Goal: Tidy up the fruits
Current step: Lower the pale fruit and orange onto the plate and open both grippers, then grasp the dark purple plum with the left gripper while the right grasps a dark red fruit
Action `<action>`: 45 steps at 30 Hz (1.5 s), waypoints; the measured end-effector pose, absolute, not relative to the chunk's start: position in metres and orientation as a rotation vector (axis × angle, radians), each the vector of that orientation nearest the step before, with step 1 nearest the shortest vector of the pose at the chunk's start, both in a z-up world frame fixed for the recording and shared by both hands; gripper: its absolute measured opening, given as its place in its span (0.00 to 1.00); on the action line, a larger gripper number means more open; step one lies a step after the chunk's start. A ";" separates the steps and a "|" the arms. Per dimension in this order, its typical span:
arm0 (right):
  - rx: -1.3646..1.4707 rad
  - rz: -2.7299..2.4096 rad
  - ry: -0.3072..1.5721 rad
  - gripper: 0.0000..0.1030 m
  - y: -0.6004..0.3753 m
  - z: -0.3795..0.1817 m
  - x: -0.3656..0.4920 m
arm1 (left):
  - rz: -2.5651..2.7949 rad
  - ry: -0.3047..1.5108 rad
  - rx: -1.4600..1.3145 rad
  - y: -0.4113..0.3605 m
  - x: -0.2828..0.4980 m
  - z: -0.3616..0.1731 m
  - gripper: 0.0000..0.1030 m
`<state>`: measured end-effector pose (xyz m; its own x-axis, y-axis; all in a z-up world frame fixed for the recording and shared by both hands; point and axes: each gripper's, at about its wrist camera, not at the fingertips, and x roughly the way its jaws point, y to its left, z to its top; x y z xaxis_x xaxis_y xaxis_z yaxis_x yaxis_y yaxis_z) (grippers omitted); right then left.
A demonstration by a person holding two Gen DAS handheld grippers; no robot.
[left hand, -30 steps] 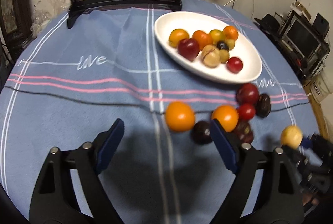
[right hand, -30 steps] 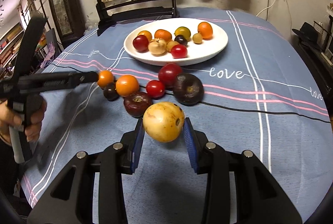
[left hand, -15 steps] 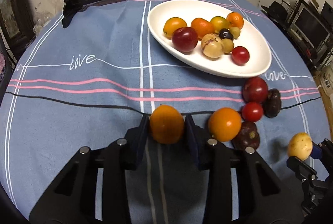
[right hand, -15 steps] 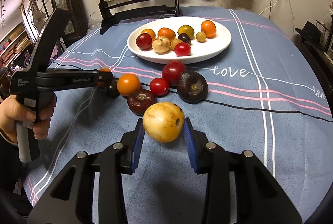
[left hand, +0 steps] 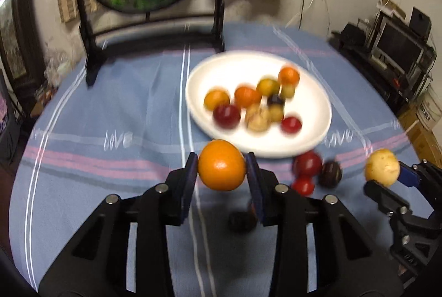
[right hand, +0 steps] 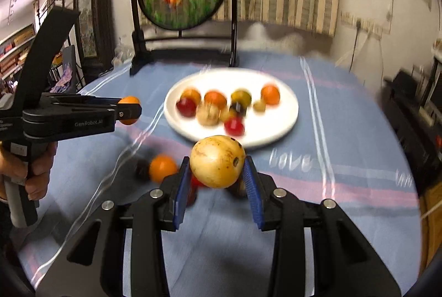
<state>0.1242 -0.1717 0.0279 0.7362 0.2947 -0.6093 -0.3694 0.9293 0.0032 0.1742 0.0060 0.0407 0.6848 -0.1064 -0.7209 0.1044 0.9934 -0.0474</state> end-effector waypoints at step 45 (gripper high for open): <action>-0.017 0.310 0.791 0.54 -0.206 -0.011 0.103 | -0.196 0.874 0.094 -0.004 0.127 -0.018 0.79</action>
